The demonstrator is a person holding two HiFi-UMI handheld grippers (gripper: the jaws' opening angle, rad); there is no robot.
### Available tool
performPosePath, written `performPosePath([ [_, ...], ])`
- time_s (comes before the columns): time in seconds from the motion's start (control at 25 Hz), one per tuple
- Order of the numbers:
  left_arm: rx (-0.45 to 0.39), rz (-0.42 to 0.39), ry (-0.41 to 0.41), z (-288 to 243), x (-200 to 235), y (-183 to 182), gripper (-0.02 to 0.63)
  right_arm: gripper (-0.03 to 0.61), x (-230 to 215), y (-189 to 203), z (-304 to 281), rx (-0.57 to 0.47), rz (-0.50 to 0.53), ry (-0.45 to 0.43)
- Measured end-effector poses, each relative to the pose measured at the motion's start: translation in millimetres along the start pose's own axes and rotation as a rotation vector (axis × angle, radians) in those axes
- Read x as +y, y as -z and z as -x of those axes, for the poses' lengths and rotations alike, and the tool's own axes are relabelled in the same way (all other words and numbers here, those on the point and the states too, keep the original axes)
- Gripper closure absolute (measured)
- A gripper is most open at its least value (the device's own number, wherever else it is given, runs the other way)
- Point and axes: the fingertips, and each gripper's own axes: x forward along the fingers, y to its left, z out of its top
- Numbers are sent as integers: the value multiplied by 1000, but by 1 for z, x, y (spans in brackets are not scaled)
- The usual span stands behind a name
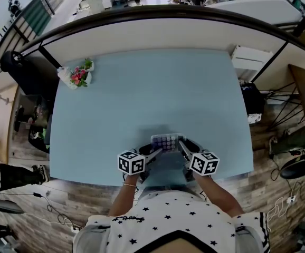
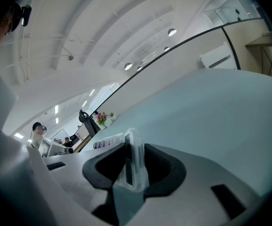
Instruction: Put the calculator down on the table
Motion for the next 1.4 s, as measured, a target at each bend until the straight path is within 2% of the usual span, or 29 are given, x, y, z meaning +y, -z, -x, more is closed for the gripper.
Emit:
performPosePath([
  [0.48, 58, -24, -69, -7, 3, 7, 402, 463, -10, 7, 2, 18, -29, 11],
  [1.4, 163, -56, -201, -19, 8, 17, 397, 465, -22, 12, 6, 46, -22, 43],
])
